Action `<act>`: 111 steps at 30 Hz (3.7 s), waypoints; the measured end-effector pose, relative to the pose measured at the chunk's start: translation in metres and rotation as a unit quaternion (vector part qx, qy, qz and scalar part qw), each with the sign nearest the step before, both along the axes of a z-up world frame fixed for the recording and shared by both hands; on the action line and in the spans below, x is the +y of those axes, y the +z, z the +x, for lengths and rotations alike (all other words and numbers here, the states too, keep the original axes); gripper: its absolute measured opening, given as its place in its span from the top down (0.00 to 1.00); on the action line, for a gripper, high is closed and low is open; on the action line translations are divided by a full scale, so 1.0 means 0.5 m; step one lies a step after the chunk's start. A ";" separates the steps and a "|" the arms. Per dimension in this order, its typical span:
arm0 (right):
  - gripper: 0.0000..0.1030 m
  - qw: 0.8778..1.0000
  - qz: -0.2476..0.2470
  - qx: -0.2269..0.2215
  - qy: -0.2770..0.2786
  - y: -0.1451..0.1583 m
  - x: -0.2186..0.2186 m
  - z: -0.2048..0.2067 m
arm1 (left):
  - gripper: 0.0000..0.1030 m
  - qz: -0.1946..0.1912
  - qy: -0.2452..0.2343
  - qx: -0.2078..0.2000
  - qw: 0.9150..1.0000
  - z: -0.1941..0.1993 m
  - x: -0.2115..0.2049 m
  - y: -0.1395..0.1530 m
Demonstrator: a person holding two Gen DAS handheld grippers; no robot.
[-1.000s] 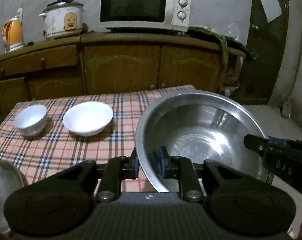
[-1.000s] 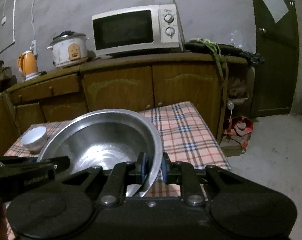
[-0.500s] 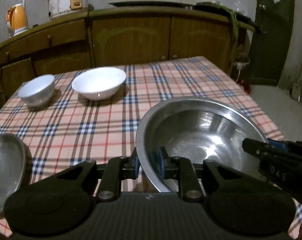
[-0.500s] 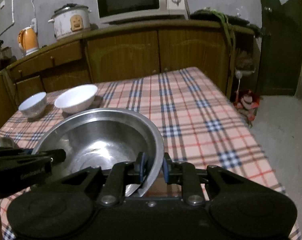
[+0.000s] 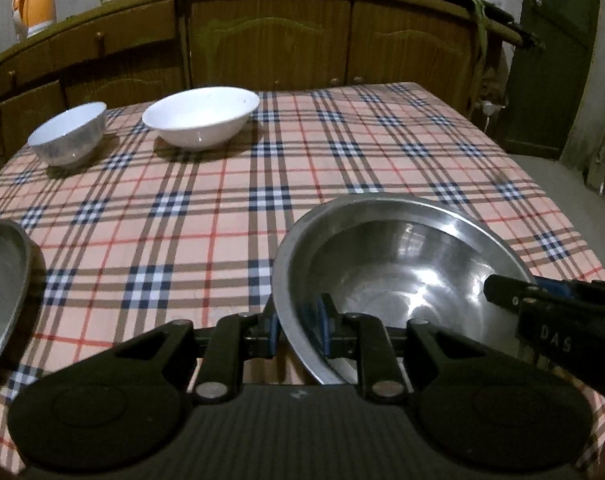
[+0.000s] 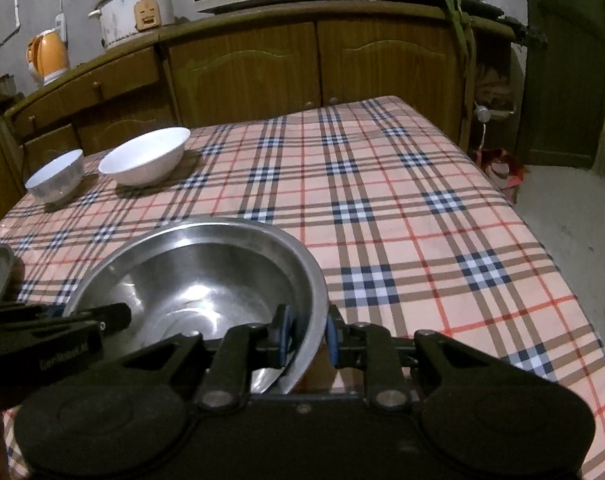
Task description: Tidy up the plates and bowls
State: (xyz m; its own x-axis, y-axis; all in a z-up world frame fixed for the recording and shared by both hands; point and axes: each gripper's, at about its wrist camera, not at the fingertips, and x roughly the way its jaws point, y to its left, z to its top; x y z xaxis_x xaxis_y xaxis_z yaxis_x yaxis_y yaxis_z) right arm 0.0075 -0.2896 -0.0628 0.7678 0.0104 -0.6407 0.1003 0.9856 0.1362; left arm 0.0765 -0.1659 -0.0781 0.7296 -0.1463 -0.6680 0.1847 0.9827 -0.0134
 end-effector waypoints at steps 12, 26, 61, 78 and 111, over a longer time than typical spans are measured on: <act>0.76 1.000 0.017 0.000 -0.007 -0.009 -0.012 0.001 | 0.76 -0.011 0.002 0.008 1.000 0.005 0.007 -0.013; 0.56 0.999 0.011 -0.043 -0.020 0.080 -0.025 0.009 | 0.50 -0.026 0.033 -0.004 0.999 0.017 0.055 0.055; 0.48 0.996 0.007 -0.072 0.061 0.205 0.121 0.239 | 0.32 -0.005 0.087 -0.034 0.996 0.187 0.189 0.173; 0.46 0.997 0.041 -0.018 0.059 0.122 0.146 0.487 | 0.31 -0.016 0.117 0.003 0.993 0.402 0.241 0.105; 0.82 0.994 0.070 -0.005 0.085 0.075 0.195 0.594 | 0.77 -0.053 0.077 0.002 0.996 0.459 0.242 0.103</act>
